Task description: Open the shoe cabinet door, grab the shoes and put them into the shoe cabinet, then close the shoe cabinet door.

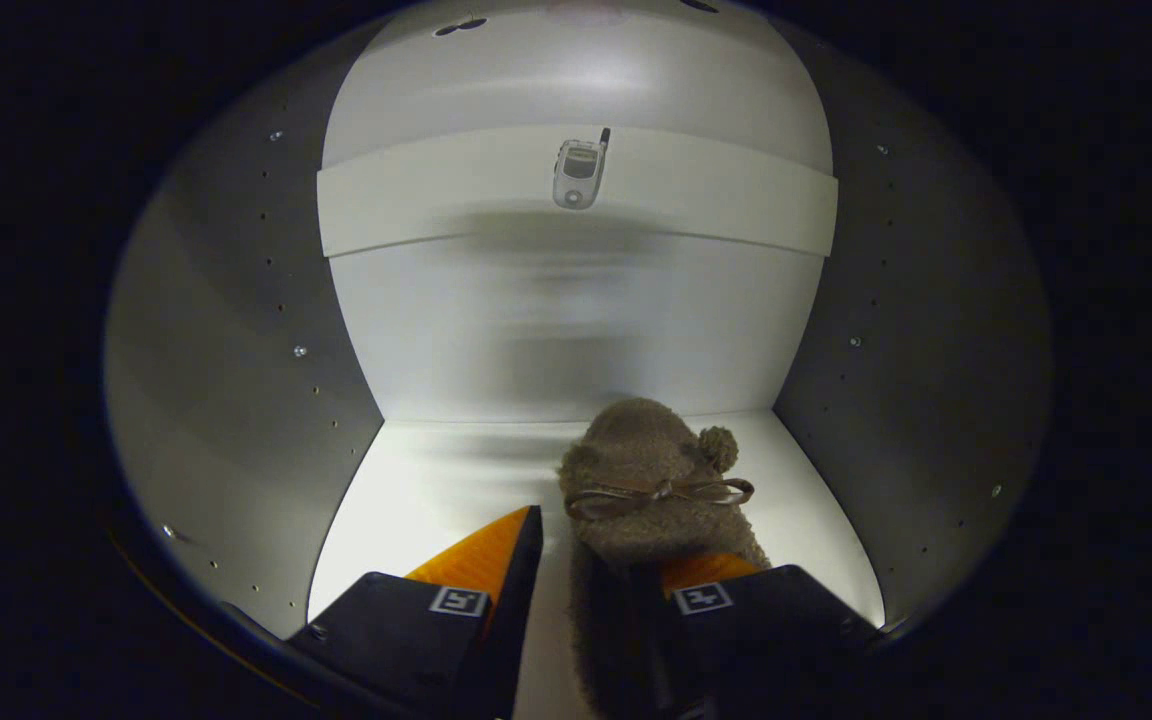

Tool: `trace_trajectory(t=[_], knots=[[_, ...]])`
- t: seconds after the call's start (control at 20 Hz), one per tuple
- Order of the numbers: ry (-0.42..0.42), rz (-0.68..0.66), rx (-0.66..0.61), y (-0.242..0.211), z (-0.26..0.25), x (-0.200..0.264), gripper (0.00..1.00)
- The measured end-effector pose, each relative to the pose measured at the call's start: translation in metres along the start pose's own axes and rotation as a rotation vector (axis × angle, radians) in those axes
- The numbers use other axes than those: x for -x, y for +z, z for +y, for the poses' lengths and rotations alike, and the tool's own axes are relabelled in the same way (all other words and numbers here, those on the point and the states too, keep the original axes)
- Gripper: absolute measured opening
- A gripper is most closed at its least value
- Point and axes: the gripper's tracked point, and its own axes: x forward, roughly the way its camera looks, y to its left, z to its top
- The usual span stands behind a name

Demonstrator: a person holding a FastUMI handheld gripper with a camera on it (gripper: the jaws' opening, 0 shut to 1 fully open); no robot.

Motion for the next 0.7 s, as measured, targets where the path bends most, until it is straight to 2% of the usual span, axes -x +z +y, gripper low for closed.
trace_trajectory(t=[0.1, 0.25, 0.3, 0.4, 0.7], knots=[[-0.001, -0.018, 0.002, 0.002, 0.002, 0.007, 0.75], [-0.019, -0.048, 0.007, 0.007, 0.001, 0.030, 0.81], [-0.020, -0.053, 0.005, 0.008, 0.002, 0.039, 0.90], [-0.028, -0.080, 0.005, 0.012, 0.000, 0.059, 0.98], [-0.017, -0.205, -0.005, 0.027, 0.002, 0.147, 0.99]])
